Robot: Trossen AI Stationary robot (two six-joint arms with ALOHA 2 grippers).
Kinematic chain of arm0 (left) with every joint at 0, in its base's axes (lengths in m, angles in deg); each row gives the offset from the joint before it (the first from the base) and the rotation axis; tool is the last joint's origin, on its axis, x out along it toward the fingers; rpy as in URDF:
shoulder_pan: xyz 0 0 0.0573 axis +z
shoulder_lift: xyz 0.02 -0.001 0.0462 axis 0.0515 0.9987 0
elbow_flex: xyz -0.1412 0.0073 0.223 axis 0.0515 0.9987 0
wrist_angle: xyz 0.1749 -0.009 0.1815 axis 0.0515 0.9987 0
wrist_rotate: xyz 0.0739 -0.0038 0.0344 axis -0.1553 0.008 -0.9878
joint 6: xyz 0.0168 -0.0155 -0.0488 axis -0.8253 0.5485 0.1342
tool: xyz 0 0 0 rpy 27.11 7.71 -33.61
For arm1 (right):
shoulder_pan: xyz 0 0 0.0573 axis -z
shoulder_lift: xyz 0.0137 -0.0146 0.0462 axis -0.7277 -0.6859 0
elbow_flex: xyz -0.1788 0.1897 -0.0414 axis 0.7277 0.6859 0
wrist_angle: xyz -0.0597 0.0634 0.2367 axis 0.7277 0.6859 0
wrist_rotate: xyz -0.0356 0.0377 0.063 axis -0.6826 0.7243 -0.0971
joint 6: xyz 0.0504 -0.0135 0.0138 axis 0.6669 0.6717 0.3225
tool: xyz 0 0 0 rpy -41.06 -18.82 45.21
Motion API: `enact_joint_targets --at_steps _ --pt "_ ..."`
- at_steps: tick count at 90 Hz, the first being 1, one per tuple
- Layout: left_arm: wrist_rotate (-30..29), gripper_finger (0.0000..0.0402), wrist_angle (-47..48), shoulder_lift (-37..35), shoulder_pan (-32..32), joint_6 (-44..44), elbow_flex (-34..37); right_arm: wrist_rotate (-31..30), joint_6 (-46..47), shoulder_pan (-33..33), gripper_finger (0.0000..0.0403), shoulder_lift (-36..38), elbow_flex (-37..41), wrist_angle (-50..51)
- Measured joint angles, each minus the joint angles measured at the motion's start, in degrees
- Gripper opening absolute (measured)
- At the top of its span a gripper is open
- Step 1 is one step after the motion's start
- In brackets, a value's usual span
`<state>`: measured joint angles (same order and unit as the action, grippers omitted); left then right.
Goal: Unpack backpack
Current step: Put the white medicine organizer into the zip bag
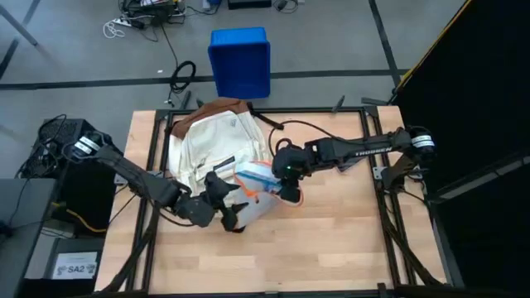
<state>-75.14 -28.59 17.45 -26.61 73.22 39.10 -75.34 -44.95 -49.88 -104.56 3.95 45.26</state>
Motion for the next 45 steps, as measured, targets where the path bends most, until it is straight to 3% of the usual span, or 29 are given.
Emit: enact_joint_targets --at_steps 25,45 --pt "0.8 0.0287 -4.5 7.2 0.29 3.67 0.0 1.06 0.0 0.01 0.0109 0.0 0.0 -0.18" --pt "0.51 0.0271 -3.83 8.6 3.04 3.58 0.0 1.03 0.02 0.01 0.0109 0.0 0.0 -0.24"
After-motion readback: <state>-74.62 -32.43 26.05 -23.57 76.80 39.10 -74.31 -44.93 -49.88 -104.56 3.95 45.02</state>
